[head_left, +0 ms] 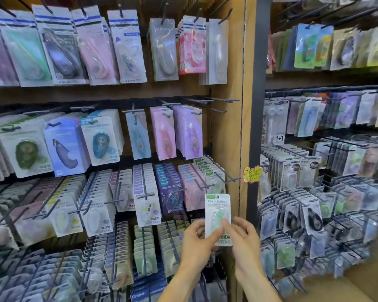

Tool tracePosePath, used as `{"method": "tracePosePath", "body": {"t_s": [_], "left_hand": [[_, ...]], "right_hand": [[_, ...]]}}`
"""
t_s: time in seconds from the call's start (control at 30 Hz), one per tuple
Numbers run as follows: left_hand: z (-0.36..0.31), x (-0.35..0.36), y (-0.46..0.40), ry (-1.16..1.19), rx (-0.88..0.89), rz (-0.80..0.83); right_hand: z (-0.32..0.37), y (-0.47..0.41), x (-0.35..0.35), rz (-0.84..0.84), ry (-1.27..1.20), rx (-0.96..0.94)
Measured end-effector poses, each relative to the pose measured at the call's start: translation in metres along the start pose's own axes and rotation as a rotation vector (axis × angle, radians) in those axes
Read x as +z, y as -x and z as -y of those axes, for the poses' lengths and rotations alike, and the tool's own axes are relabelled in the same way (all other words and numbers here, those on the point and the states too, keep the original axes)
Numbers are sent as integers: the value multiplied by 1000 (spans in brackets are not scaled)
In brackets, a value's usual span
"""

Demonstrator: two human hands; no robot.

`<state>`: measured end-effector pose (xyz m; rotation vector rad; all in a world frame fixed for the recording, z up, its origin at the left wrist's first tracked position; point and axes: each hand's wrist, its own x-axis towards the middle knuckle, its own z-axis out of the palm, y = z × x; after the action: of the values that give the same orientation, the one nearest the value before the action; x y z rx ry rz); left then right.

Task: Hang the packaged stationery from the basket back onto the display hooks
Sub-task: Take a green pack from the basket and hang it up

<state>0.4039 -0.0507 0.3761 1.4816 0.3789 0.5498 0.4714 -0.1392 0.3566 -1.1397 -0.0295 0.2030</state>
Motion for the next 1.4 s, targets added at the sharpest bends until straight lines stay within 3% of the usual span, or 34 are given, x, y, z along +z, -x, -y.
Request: {"method": "tracePosePath", "body": {"t_s": [0.13, 0.6, 0.8, 1.07, 1.23, 1.4], "left_hand": [[-6, 17, -16, -16, 47, 32], [-5, 29, -45, -134, 34, 65], [-4, 3, -39, -287, 49, 1], [4, -47, -24, -359, 32, -6], [27, -95, 15, -531, 26, 63], [88, -166, 69, -784, -63, 137]], "right_hand": [[19, -11, 3, -2, -53, -84], [17, -48, 27, -178, -24, -108], [23, -84, 73, -331, 116, -95], [14, -91, 83, -357, 152, -93], [-18, -19, 54, -202, 181, -141], [-103, 73, 15, 19, 328, -6]]}}
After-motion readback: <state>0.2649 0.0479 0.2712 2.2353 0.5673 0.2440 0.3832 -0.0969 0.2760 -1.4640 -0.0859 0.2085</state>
